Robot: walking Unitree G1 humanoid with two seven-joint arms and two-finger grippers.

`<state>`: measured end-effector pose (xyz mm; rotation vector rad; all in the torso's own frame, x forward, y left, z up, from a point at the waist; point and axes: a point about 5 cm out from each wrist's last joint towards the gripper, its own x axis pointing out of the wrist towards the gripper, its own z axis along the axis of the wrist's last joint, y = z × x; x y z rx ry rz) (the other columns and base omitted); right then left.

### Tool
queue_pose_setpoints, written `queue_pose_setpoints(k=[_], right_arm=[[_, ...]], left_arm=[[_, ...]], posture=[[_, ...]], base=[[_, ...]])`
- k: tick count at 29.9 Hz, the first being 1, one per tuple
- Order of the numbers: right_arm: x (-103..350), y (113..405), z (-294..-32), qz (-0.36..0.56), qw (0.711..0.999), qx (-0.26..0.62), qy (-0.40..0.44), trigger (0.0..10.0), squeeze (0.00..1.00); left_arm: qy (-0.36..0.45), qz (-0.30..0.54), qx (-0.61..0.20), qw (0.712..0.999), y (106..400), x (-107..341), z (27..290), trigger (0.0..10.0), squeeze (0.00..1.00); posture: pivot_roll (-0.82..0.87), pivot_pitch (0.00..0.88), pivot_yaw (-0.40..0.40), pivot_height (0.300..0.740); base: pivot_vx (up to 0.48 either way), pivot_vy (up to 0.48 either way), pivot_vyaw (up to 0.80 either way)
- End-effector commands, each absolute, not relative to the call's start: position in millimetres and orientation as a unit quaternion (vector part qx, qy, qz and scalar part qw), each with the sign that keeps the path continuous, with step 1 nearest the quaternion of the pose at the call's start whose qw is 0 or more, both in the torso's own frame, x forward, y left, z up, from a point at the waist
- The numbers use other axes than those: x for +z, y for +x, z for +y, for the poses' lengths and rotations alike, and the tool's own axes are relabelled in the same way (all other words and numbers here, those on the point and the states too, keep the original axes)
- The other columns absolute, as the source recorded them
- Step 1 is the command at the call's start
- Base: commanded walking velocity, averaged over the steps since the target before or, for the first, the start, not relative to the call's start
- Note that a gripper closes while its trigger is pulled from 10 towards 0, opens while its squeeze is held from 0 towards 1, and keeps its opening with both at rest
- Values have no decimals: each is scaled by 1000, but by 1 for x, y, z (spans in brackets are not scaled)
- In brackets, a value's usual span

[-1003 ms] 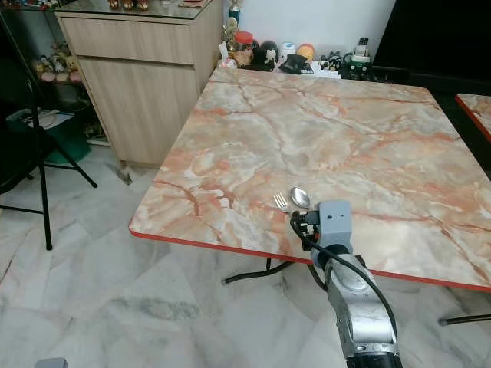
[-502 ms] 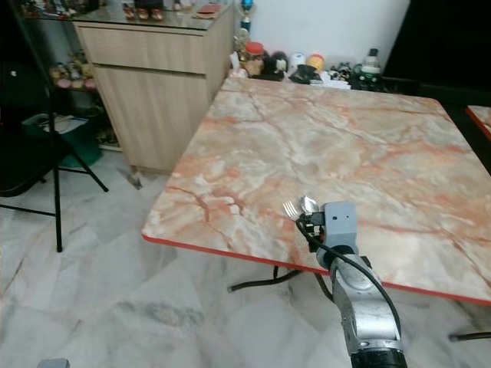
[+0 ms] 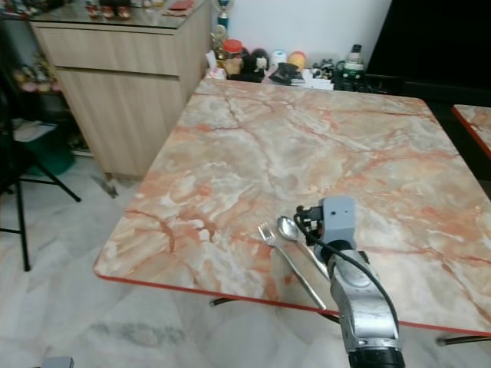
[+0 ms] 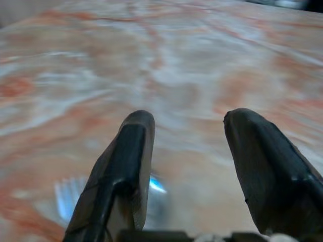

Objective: Setting the table

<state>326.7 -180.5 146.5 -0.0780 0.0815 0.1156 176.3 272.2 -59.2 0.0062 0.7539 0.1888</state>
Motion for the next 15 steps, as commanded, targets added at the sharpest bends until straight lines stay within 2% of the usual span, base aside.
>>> queue_pose_setpoints(k=[1, 6, 9, 15], right_arm=[[147, 319, -171, 42, 995, 84, -37, 10000, 0], [149, 303, -165, 67, 987, 135, -54, 10000, 0], [143, 291, -162, 116, 971, 184, -95, 10000, 0], [135, 281, -163, 171, 961, 196, -98, 10000, 0]], left_arm=[[7, 406, 100, 908, 152, -70, 276, 10000, 0], [8, 408, 99, 907, 151, -71, 276, 10000, 0], [9, 410, 97, 907, 151, -71, 275, 10000, 0], [8, 410, 92, 907, 153, -71, 272, 10000, 0]], posture=[[72, 123, -26, 740], [60, 125, -28, 740], [53, 121, -29, 740], [49, 109, -30, 740]], base=[[0, 0, 0], [0, 0, 0], [0, 0, 0], [0, 0, 0]])
